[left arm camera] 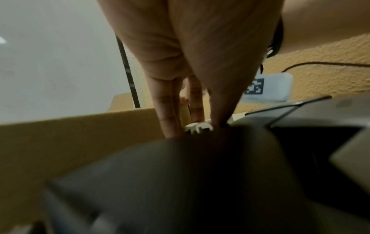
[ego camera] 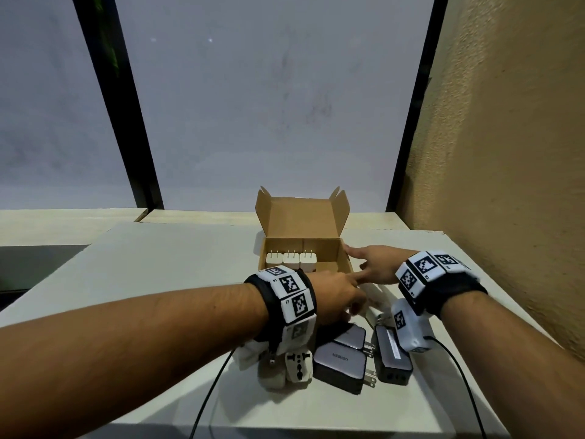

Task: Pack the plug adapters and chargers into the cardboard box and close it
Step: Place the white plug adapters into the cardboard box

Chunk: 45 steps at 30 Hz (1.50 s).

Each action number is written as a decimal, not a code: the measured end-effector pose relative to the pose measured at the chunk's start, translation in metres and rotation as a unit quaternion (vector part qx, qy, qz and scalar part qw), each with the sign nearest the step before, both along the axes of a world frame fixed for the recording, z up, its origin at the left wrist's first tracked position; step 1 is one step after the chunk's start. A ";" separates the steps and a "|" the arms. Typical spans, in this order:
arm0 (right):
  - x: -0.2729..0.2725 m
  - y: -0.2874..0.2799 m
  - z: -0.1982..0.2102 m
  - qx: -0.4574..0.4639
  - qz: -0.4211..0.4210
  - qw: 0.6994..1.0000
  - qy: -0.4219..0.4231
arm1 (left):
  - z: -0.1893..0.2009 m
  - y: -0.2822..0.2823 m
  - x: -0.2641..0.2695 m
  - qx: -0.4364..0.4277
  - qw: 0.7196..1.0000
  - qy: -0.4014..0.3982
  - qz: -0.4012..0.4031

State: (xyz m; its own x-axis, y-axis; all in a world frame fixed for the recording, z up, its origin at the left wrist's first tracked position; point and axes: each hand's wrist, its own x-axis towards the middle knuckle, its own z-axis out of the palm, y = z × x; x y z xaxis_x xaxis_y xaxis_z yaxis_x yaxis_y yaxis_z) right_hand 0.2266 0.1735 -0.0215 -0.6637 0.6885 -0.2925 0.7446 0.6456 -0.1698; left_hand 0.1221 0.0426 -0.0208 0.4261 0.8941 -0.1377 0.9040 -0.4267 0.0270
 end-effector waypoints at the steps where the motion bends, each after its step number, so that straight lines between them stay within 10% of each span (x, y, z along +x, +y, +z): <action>1: 0.000 -0.001 0.001 0.001 0.000 1.000 -0.001 | 0.002 -0.001 -0.001 0.001 1.000 -0.008 -0.007; 14: 0.012 -0.005 0.018 -0.013 -0.006 1.000 0.002 | 0.043 0.011 -0.057 0.082 0.985 -0.127 0.080; 45: 0.013 -0.003 0.025 0.031 0.043 0.998 0.022 | 0.025 0.107 -0.033 -0.050 0.984 0.152 0.075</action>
